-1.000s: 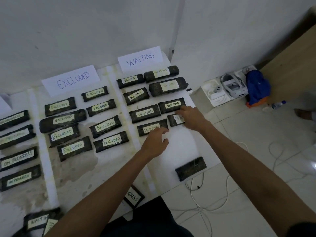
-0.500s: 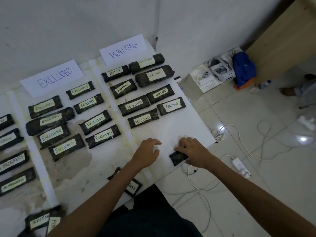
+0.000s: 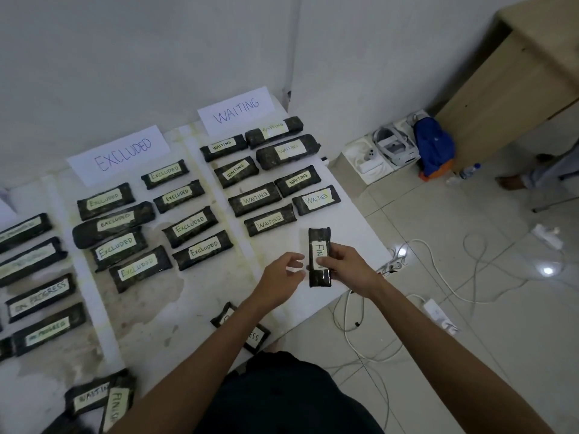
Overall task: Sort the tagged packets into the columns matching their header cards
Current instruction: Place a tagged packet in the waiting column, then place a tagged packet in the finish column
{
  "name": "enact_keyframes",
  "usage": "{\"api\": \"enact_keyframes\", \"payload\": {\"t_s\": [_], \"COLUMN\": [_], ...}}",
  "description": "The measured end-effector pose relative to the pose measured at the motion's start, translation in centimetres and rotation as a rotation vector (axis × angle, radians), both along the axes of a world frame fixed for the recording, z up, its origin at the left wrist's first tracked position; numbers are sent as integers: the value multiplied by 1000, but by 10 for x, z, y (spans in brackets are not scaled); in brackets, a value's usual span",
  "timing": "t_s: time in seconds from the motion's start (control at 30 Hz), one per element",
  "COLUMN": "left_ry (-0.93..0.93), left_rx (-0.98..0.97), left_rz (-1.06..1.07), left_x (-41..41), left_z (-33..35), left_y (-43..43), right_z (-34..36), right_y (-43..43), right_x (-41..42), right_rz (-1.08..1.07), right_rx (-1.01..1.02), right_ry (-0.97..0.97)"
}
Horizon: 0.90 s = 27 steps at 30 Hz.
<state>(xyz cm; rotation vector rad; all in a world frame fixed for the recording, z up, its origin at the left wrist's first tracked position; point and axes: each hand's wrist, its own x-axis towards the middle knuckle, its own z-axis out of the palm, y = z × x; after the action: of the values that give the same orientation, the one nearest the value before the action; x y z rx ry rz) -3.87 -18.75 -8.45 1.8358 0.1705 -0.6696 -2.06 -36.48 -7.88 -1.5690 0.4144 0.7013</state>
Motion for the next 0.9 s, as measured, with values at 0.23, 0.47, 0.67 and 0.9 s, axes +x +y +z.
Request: {"api": "enact_keyframes", "payload": {"t_s": [0.23,0.47,0.67,0.9], "left_ry": [69,154,121,11], "left_rx": [-60,-190,-180,-19], "left_rz": [115,369,418,439], "left_x": [-8,-15,-34,-63], "left_z": [7,10,9,23], "left_y": [14,39,72,137], "right_z": [9,20,20,21], "right_y": [32,52,87,153], "right_x": [-10,-26,-37,-41], "right_rz": [-16,278,616,823], "right_rx": [-28,-278,-610,-747], "right_ry": [-26,-234,-584,-817]}}
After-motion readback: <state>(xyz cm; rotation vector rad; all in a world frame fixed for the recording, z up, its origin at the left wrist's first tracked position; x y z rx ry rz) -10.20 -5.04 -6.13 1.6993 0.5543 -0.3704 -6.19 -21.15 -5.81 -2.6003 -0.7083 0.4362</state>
